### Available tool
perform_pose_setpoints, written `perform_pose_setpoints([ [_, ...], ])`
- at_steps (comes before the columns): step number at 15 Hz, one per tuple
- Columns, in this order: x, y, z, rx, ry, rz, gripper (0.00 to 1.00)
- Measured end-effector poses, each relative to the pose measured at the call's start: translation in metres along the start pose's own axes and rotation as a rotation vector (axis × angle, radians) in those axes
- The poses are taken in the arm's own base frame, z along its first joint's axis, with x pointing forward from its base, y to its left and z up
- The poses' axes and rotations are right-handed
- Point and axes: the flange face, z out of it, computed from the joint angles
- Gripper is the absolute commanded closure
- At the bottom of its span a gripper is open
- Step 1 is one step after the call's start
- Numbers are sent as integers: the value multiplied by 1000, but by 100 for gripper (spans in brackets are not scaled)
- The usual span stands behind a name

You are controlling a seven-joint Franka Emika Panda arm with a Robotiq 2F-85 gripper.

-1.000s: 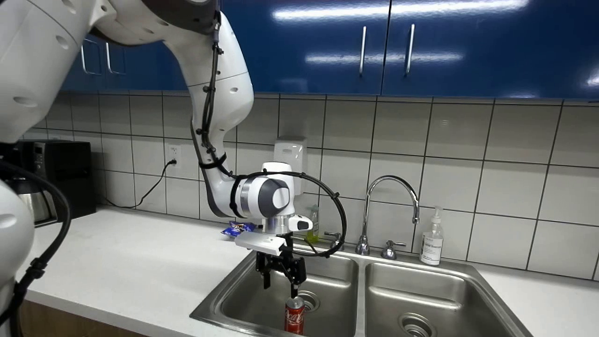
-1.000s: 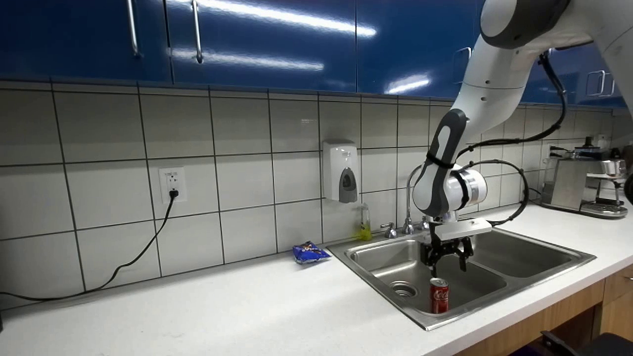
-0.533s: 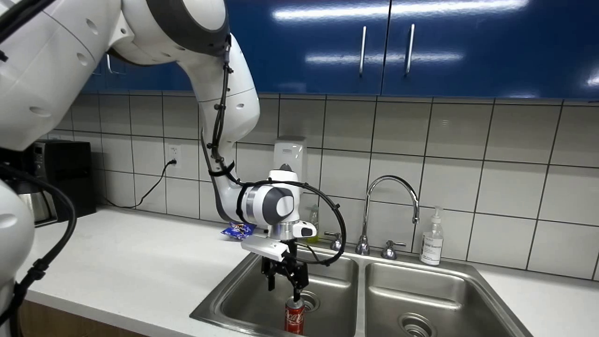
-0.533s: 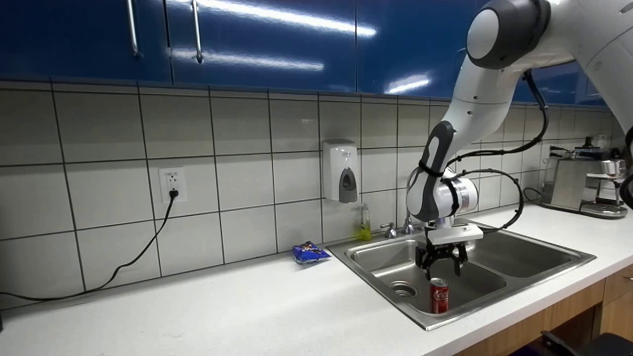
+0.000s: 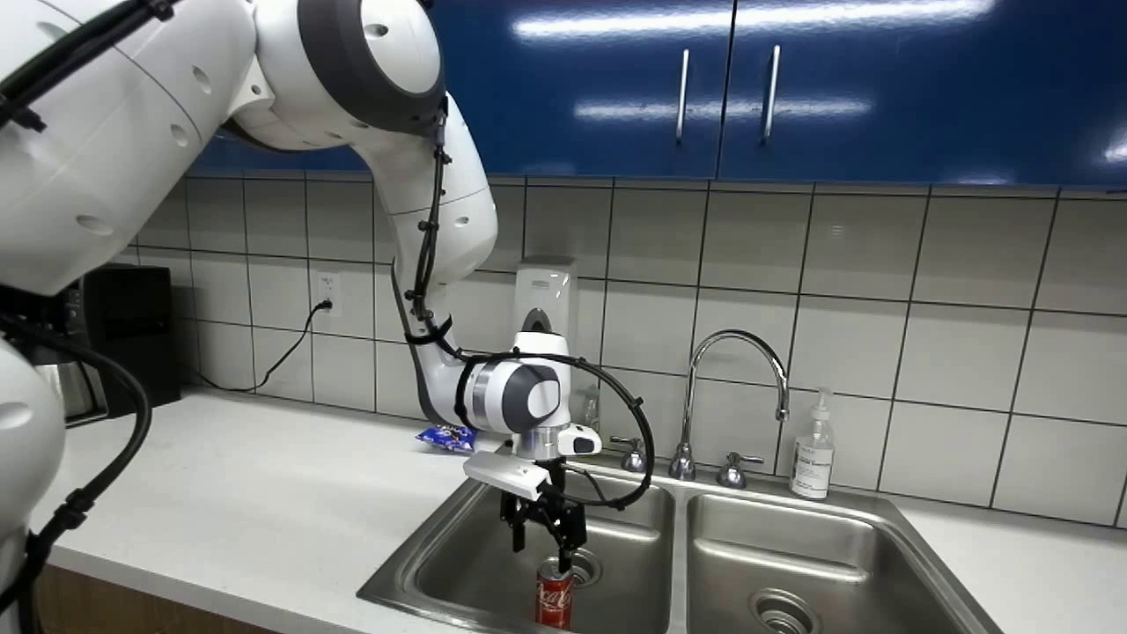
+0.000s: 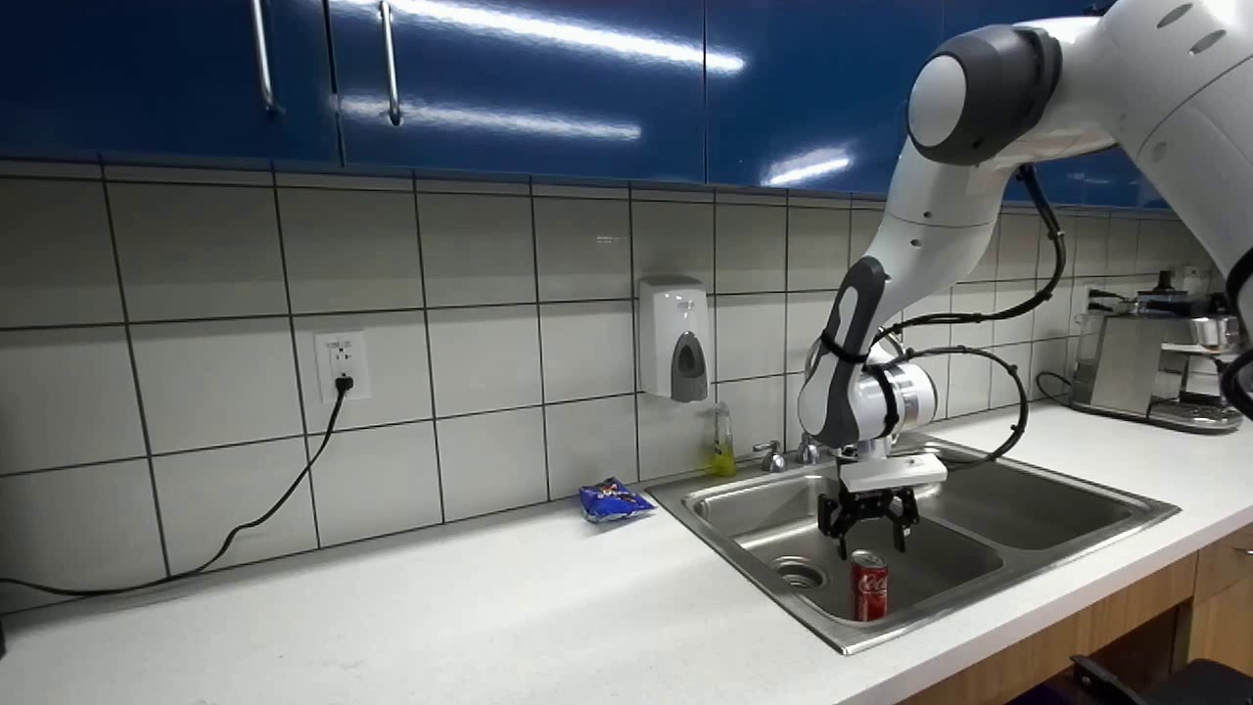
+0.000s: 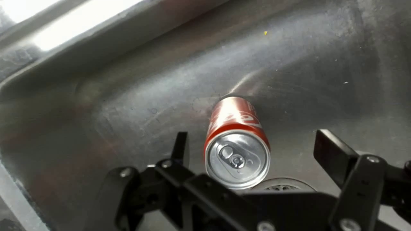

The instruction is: Remove the can from the left sink

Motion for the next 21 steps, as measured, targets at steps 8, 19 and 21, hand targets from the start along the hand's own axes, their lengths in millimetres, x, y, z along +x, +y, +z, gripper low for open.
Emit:
perform_pose_setpoints([
  [8, 14, 8, 23, -19, -8, 12, 0],
  [19, 22, 8, 40, -29, -16, 12, 0],
  [21, 23, 8, 42, -30, -16, 14, 0],
])
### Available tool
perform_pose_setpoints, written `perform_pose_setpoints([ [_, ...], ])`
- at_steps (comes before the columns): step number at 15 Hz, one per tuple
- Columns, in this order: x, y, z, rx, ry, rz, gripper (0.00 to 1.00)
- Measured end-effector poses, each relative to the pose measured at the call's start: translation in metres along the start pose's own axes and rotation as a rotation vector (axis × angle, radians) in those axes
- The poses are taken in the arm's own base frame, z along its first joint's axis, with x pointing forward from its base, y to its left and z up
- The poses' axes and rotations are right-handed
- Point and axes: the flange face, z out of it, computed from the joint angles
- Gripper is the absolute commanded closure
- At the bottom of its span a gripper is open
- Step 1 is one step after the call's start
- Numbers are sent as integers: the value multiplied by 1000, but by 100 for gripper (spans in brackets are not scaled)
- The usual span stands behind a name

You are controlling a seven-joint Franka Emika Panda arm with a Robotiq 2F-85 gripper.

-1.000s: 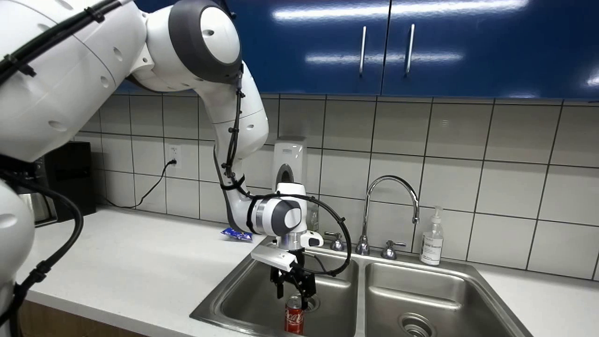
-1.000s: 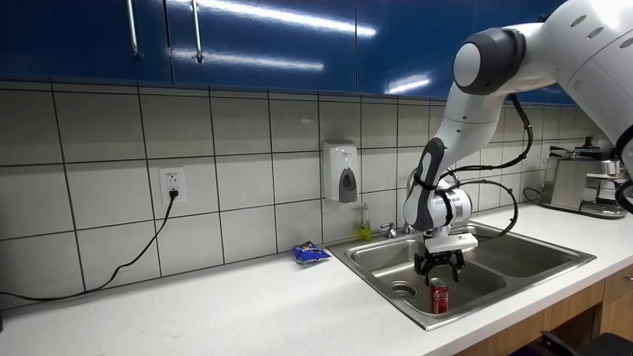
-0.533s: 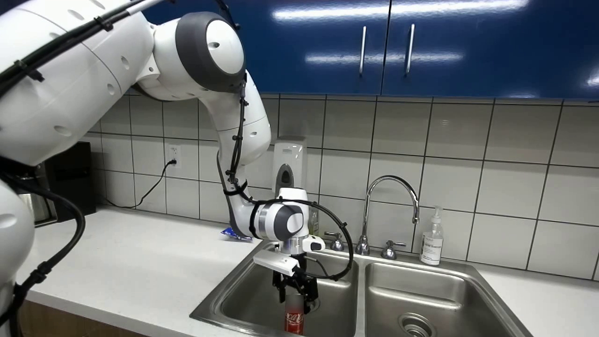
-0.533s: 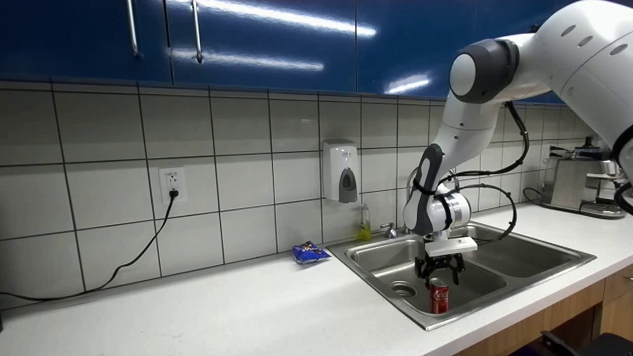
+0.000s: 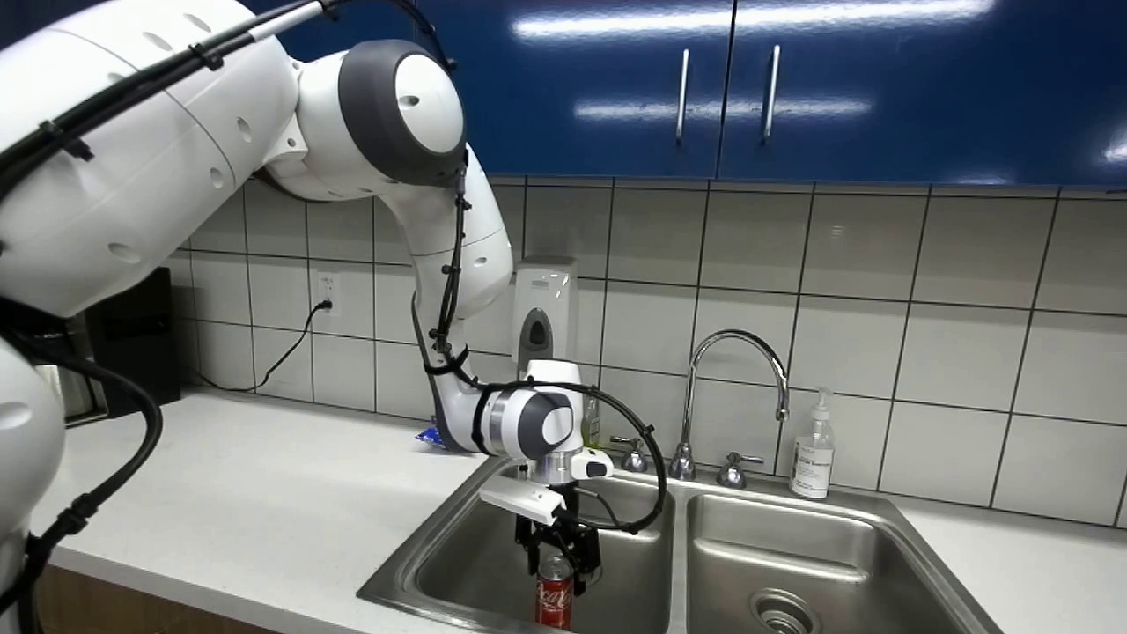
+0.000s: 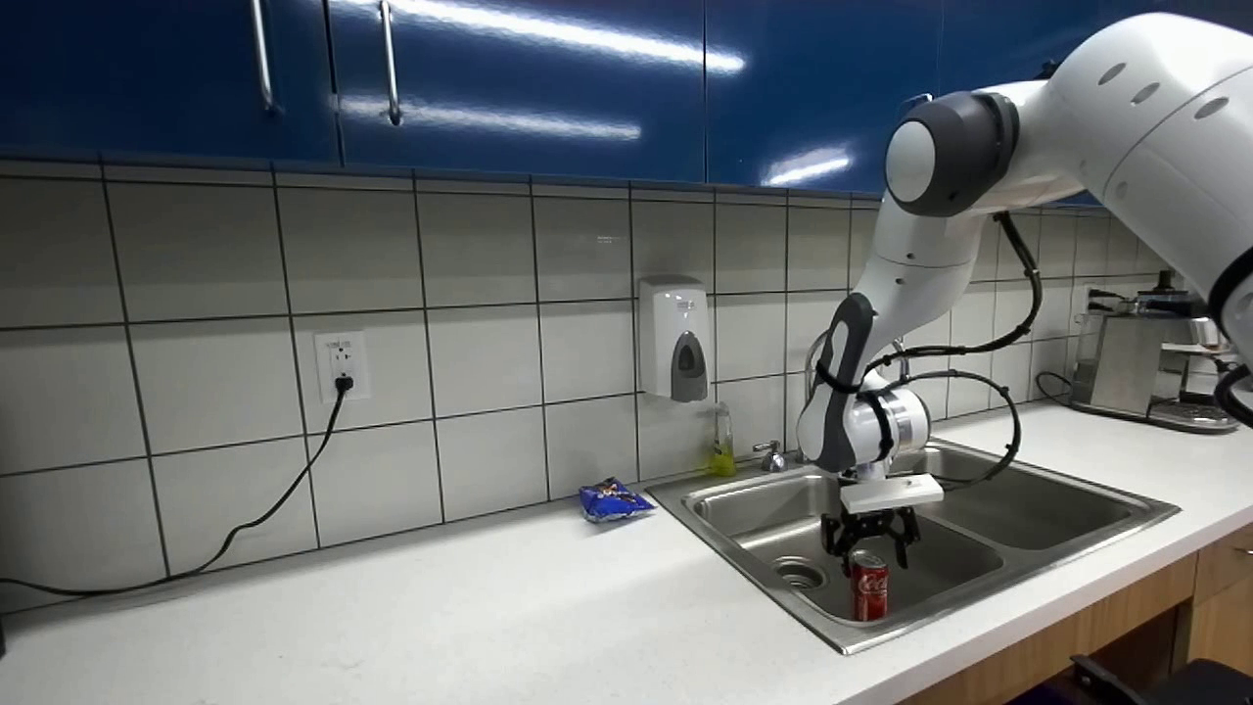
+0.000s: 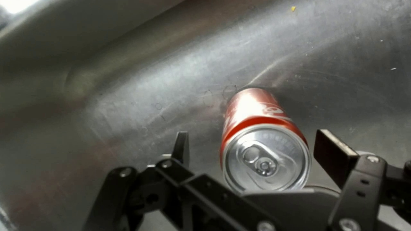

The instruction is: Remove the can from the left sink

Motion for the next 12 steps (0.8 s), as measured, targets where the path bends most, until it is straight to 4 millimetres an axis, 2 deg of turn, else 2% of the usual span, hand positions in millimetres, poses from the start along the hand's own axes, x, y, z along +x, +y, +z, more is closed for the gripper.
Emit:
perform_pose_setpoints([
  [2, 1, 0, 2, 0, 0, 2, 0],
  [3, 2, 0, 2, -1, 0, 4, 20],
  [8, 5, -1, 3, -1, 5, 11, 58],
  [12, 6, -3, 3, -2, 5, 21, 60],
])
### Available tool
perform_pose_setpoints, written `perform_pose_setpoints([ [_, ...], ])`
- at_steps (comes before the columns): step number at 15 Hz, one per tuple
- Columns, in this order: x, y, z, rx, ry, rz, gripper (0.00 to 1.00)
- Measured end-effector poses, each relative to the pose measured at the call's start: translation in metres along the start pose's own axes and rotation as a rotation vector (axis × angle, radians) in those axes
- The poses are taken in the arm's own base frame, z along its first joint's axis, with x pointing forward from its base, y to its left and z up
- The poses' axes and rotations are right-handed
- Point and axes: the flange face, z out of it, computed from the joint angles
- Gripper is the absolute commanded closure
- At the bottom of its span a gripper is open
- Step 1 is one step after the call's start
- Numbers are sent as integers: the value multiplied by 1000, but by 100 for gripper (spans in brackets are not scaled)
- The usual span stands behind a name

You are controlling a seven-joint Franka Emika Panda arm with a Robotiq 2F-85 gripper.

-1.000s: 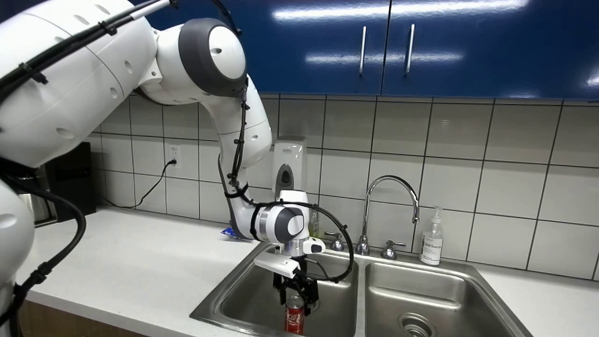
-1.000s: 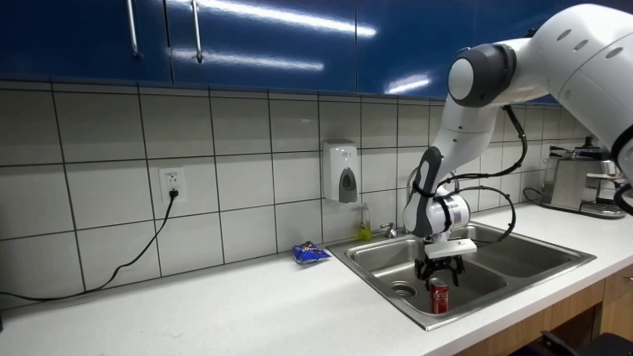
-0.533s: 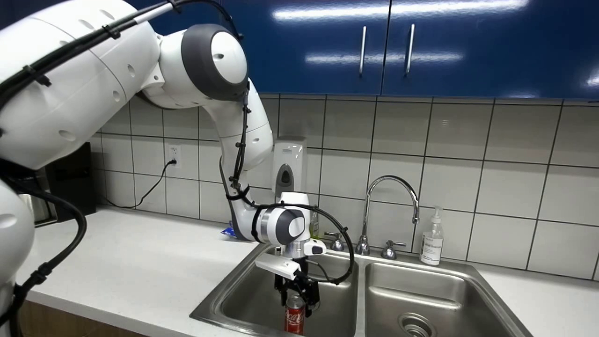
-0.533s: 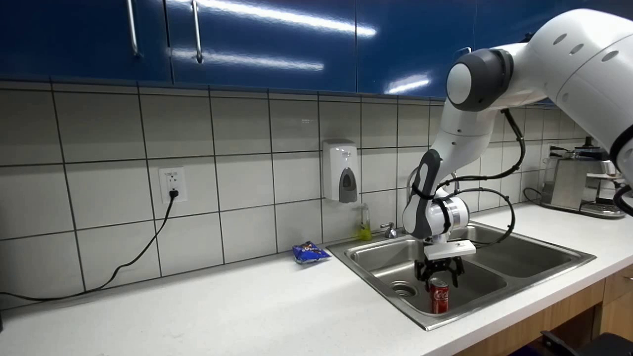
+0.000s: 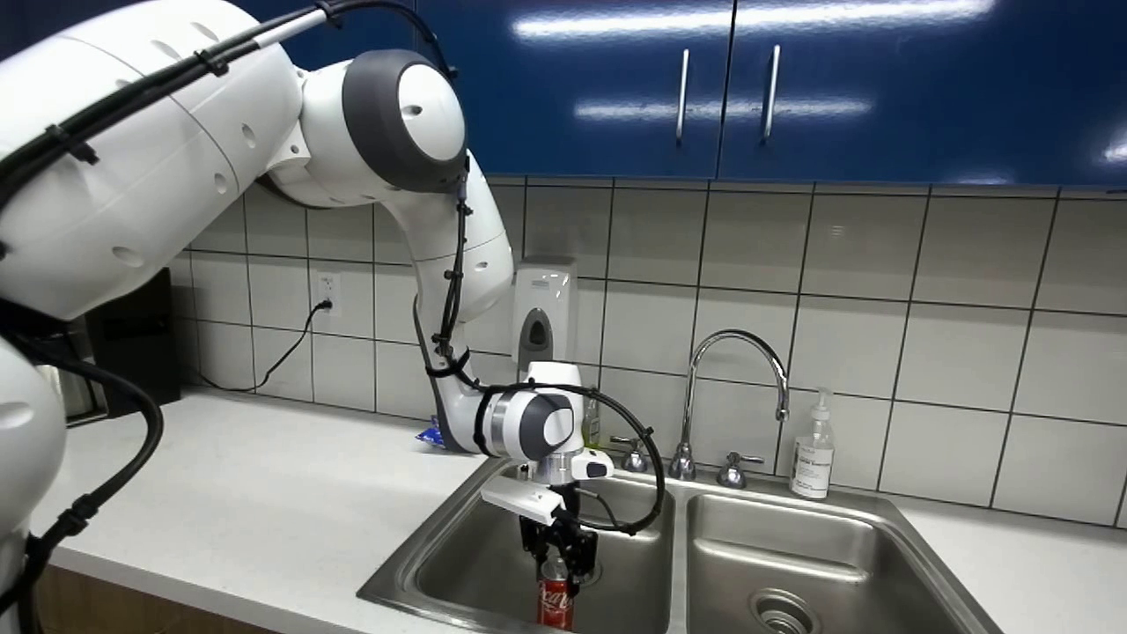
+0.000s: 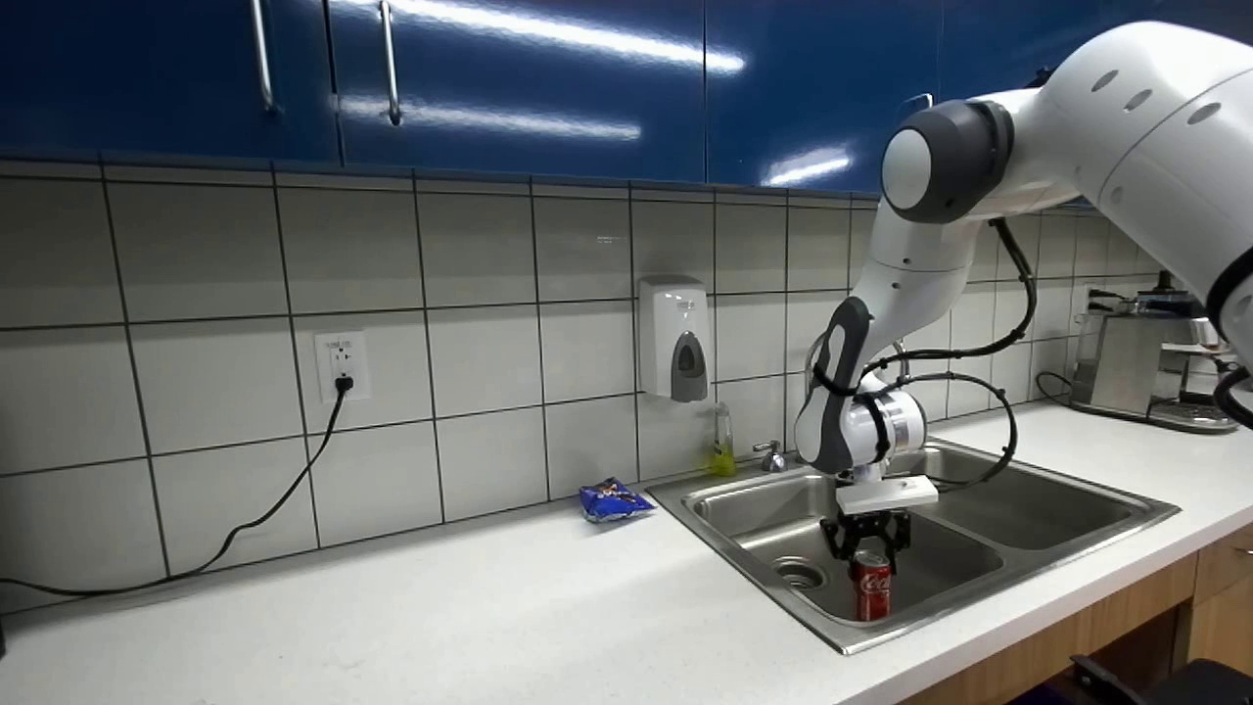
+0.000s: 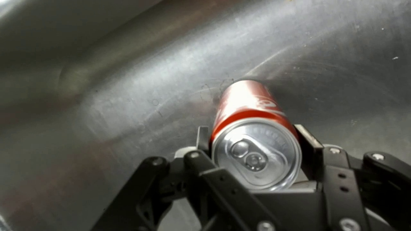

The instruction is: Remove the can from the left sink

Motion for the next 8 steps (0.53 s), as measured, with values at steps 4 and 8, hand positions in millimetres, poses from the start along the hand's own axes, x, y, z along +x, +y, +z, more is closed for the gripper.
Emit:
perform_pose_setpoints([
  [4, 0, 0, 0, -1, 0, 12, 60],
  [8, 0, -1, 0, -2, 0, 20, 60],
])
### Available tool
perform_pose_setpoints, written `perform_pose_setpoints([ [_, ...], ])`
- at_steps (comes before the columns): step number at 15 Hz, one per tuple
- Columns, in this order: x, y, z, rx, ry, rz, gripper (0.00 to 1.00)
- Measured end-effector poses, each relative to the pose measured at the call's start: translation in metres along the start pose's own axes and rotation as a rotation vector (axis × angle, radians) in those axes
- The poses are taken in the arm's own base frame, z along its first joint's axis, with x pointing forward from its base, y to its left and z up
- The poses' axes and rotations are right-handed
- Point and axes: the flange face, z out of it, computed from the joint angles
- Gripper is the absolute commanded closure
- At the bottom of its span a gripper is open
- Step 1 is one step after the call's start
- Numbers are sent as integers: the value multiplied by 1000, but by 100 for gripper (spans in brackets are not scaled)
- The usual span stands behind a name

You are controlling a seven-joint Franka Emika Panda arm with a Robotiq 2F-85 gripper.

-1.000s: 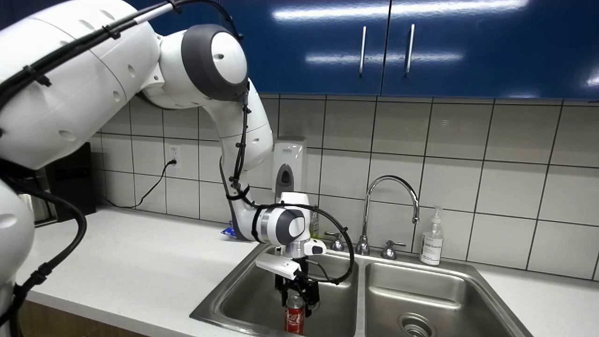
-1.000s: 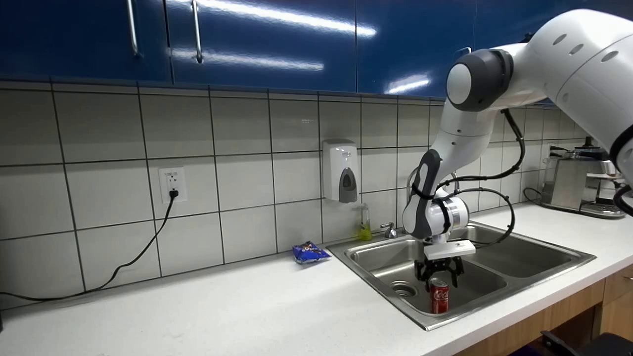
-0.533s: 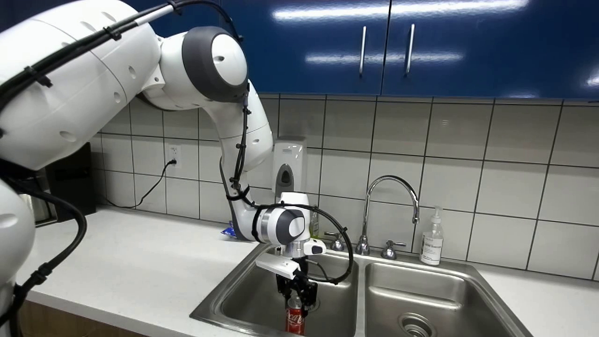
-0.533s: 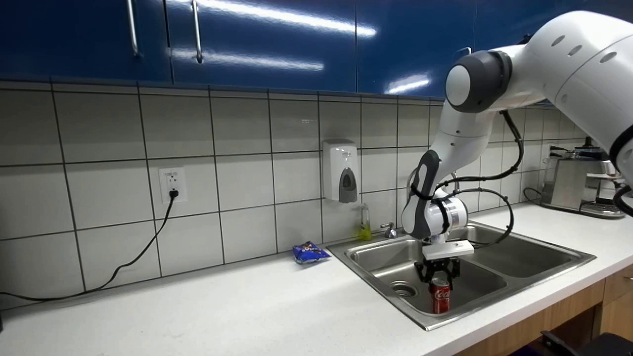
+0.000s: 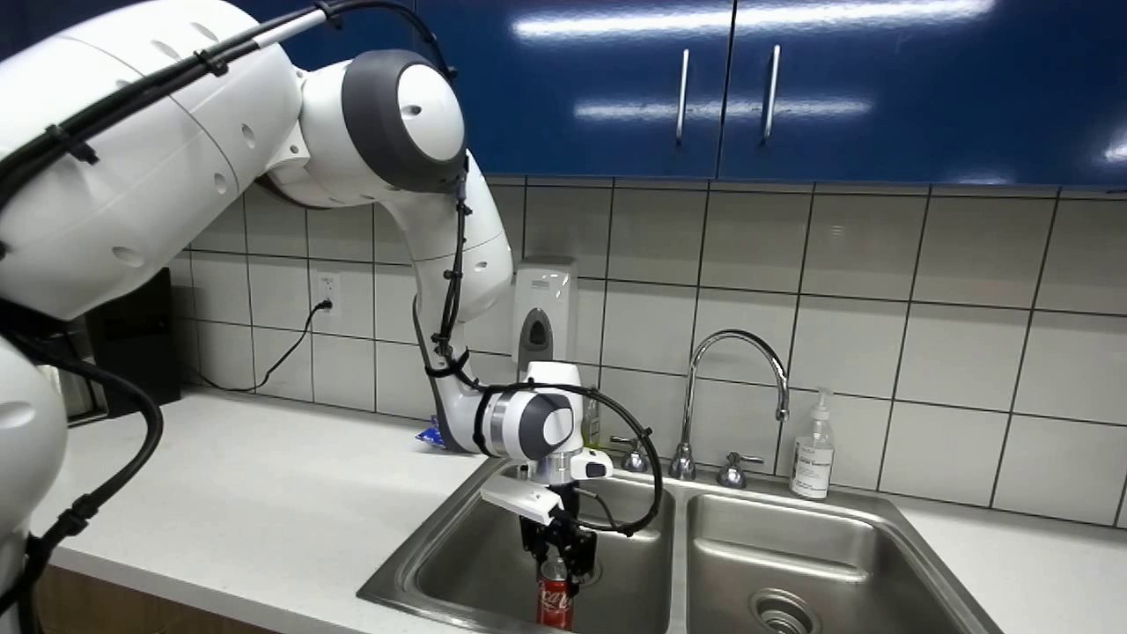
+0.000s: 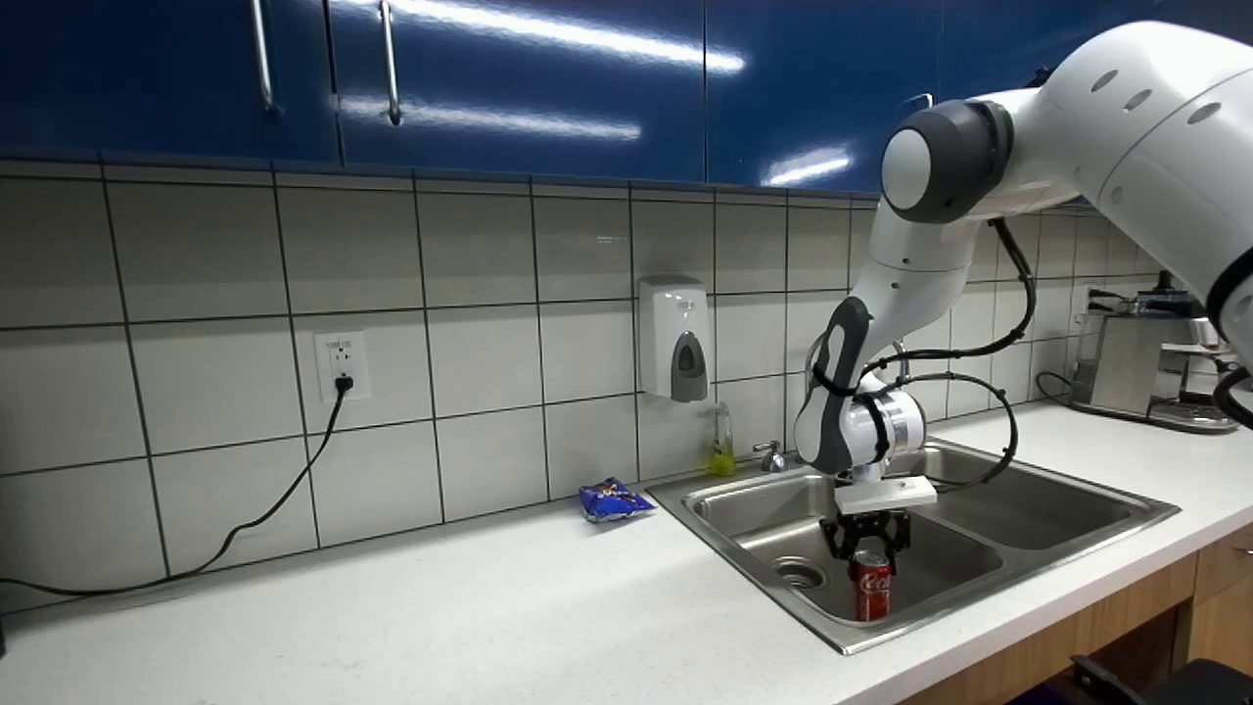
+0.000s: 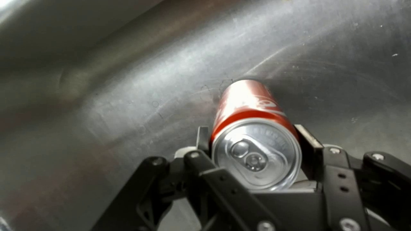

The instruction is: Remove the can from the left sink

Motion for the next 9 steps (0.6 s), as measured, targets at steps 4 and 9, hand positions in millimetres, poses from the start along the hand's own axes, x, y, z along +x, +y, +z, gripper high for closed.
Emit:
perform_pose_setpoints([
  [4, 0, -1, -1, -6, 2, 2, 60],
  [9, 4, -4, -12, -15, 23, 6, 60],
])
